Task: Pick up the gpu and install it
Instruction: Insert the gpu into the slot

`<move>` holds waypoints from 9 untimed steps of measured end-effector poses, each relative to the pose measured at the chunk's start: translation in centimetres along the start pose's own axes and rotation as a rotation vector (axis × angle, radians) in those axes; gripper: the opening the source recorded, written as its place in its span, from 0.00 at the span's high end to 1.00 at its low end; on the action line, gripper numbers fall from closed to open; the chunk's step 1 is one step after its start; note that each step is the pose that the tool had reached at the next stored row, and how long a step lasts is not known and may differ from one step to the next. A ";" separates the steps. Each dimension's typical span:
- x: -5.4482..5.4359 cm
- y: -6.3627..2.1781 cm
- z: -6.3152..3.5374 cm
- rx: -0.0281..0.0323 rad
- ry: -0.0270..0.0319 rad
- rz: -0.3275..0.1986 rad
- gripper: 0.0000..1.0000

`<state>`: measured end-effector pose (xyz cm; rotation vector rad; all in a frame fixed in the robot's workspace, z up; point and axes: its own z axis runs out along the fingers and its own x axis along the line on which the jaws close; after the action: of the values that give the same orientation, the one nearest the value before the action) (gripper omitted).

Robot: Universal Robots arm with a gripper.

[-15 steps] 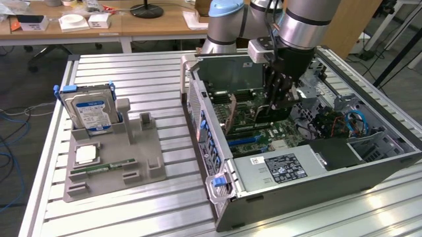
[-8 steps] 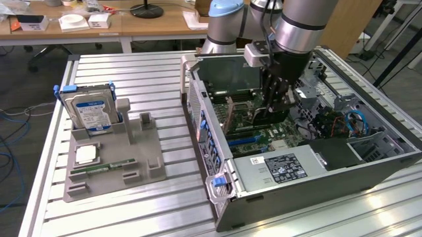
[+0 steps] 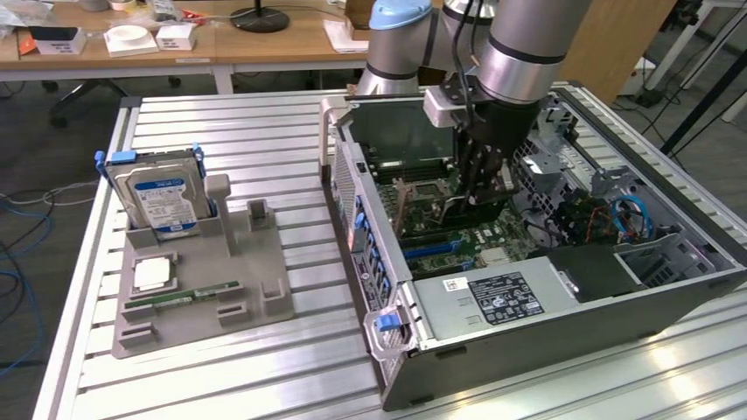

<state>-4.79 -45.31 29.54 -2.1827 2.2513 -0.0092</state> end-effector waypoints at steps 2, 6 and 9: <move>0.0 0.01 0.01 -0.0013 0.0003 0.000 0.74; 0.0 0.28 0.10 -0.0014 0.0000 -0.001 0.74; 0.1 0.58 0.11 -0.0014 -0.0002 -0.006 0.74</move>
<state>-5.37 -45.35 29.43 -2.1900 2.2453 -0.0075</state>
